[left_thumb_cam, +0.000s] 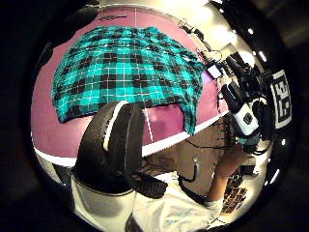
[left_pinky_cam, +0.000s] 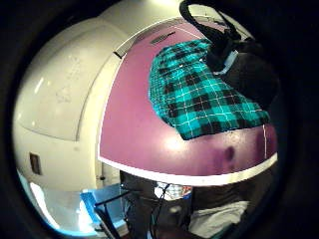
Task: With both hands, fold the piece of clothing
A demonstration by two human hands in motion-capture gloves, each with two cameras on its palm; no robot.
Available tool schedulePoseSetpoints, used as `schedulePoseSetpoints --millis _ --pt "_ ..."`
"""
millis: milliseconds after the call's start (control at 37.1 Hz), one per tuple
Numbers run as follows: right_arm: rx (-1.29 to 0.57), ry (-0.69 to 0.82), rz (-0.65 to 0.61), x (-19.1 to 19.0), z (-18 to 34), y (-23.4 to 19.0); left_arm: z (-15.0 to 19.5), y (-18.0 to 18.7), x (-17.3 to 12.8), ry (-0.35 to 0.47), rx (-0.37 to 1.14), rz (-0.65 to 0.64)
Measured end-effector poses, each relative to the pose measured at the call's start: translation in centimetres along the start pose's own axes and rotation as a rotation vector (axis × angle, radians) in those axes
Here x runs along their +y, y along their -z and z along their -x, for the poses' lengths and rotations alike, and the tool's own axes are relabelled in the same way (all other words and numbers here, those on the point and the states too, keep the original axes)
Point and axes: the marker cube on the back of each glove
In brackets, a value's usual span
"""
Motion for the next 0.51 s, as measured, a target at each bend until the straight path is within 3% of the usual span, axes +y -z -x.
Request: schedulePoseSetpoints --millis 513 --pt "-0.004 0.030 -0.045 1.6 -0.2 2.1 -0.6 1.2 0.6 -0.025 0.003 0.002"
